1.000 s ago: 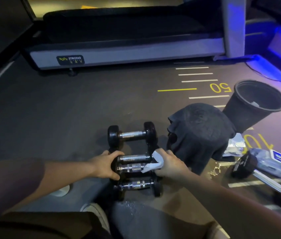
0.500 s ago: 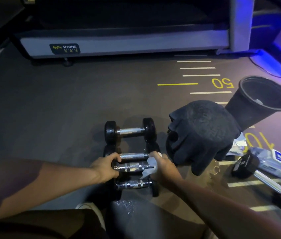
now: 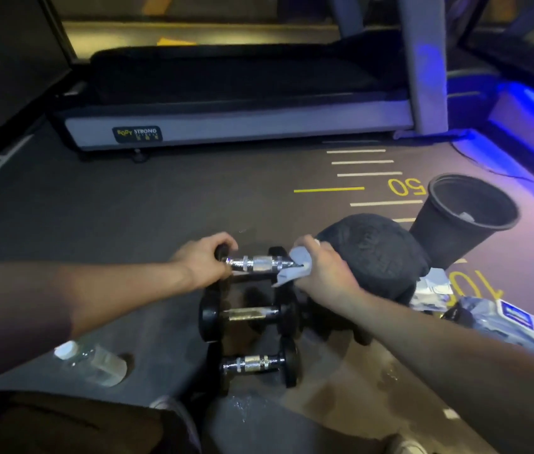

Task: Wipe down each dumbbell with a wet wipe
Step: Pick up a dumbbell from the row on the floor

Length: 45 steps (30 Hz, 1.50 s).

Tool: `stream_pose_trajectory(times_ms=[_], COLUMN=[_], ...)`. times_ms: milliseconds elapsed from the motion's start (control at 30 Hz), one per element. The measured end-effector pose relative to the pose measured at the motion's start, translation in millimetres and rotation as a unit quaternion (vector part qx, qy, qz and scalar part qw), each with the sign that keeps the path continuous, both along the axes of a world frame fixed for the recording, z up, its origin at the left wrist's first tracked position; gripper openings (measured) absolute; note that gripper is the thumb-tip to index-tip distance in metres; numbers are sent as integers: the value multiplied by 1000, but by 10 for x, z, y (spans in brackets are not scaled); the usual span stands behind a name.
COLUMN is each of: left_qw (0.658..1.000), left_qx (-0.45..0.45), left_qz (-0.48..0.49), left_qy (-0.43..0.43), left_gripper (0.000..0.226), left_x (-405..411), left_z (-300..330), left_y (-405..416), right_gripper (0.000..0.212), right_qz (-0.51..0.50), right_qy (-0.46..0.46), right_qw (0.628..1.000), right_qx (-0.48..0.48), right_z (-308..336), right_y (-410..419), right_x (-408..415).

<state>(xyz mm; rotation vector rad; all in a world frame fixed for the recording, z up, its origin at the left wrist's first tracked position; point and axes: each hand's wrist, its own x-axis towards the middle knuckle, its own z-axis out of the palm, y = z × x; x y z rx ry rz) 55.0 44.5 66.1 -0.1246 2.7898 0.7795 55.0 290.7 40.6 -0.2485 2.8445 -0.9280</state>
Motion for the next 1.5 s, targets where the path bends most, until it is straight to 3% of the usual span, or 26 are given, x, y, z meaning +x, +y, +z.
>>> stream_pose_trajectory(times_ms=[167,333,667,833,1067,1200,1500], left_qw=[995,990,991,988,971,964,965], left_qx=[0,26,38,31,-34,-51,-27], left_qz=[-43,-62,-103,-119,-180,-217,-242], left_qy=[89,126,76,91,156,146,94], left_gripper=[46,48,48,49,61,65,65], left_x=[-240,-348,-662,-953,-1095,-1142,-1149], left_z=[652,683,395,320,186,159,136], left_y=[477,1117,1685,1884,1957,1877,1847], right_gripper=[55,60,59,55,61,70,87], right_qz=[-46,-81,-102,-120,-124,-117,-132], right_qy=[61,88,54,59,17,13,102], right_qw=[997,991,992,990,991,991,977], right_qx=[22,59,60,37,36,61,135], right_z=[637,895,590,538,435,400,550], right_y=[484,1116,1711,1893,2093,2102,2031], right_x=[-98,-96,-197,-368,-535,-559,-477])
